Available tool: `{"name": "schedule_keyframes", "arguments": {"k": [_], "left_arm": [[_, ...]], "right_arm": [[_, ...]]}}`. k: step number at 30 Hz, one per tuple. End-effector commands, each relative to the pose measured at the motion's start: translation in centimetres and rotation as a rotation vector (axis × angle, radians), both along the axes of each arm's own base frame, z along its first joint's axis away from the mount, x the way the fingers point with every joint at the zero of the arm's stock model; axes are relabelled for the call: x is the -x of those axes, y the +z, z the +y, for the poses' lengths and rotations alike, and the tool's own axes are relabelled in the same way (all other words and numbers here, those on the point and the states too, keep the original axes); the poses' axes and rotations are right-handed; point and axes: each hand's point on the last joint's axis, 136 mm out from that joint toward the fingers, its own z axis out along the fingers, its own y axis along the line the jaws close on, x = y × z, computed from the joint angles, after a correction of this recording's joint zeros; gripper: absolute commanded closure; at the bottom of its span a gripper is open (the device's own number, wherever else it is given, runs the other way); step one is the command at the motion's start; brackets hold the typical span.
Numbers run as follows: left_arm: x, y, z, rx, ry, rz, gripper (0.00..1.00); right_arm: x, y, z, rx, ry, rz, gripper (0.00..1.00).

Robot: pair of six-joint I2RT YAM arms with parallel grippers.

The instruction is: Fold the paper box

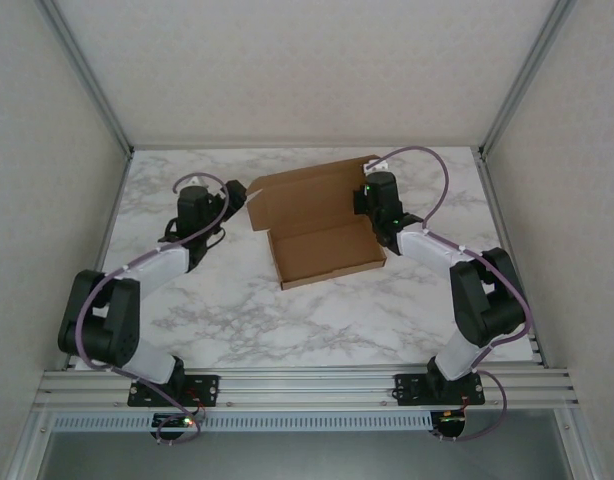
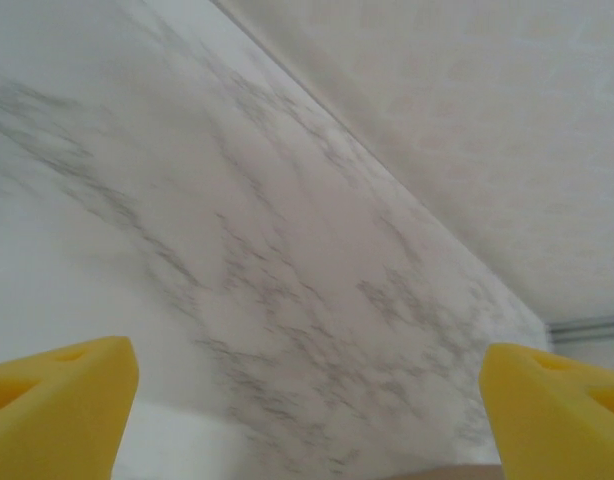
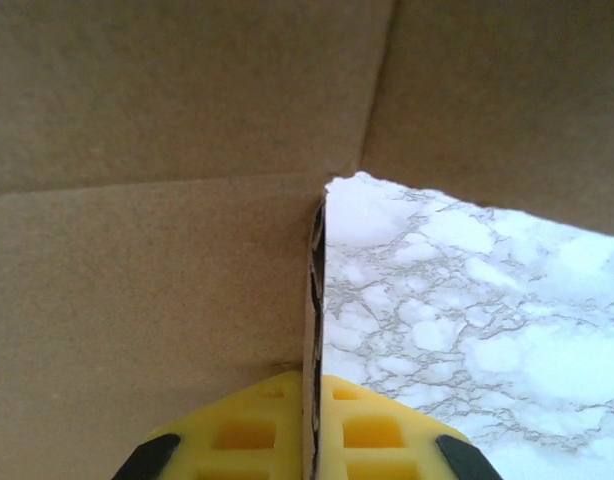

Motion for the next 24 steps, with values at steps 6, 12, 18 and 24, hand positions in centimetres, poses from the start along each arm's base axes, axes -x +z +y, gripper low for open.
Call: {"name": "schedule_keyframes", "arguments": {"k": [6, 12, 18, 24], "left_arm": [[4.1, 3.6, 5.6, -0.432, 0.091, -0.071, 0.12], [6.6, 5.1, 1.7, -0.651, -0.232, -0.265, 0.09], [7.2, 6.3, -1.9, -0.622, -0.421, -0.422, 0.09], [6.5, 5.6, -4.4, -0.643, -0.565, -0.504, 0.12]], "right_arm": [[0.2, 0.9, -0.4, 0.004, 0.047, -0.046, 0.95], [0.4, 0.4, -0.2, -0.016, 0.075, -0.037, 0.93], [0.4, 0.8, -0.3, -0.041, 0.068, -0.037, 0.93], [0.3, 0.7, -0.3, -0.049, 0.066, -0.030, 0.92]]}}
